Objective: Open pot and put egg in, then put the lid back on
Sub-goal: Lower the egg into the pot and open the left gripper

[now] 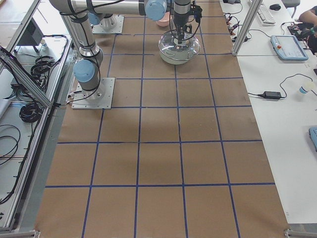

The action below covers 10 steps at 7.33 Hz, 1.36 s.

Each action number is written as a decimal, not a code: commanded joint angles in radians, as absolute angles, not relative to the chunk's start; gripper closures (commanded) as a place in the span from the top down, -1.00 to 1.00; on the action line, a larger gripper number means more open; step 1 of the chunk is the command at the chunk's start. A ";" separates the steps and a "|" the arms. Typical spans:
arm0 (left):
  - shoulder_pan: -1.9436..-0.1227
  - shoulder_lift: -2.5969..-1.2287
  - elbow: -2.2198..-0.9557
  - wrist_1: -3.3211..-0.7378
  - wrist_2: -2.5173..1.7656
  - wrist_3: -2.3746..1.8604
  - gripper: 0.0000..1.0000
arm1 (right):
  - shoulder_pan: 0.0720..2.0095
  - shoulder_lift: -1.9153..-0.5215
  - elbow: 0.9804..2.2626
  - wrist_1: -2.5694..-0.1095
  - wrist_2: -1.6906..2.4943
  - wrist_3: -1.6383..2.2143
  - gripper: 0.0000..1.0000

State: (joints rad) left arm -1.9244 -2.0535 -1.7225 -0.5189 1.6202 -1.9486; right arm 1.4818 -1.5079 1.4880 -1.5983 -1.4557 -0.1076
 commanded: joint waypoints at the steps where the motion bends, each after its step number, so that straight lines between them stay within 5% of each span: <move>1: -1.925 -2.059 -1.721 -0.523 1.620 -1.941 0.70 | 1.482 -1.508 1.488 -1.598 -1.456 -0.109 -0.18; 2: -1.925 -2.054 -1.721 -0.523 1.620 -1.940 0.83 | 1.482 -1.508 1.488 -1.598 -1.456 -0.109 -0.18; 5: -1.925 -1.965 -1.723 -0.538 1.615 -1.933 0.84 | 1.500 -1.522 1.488 -1.600 -1.453 -0.088 -0.19; 10: -1.771 -1.702 -1.743 -0.907 1.614 -1.496 0.96 | 1.615 -1.500 1.506 -1.641 -1.462 0.041 -0.22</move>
State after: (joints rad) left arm -1.8306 -1.7682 -1.7403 -0.8164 1.6176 -1.6388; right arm 1.5681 -1.5144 1.5047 -1.6177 -1.4586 0.0033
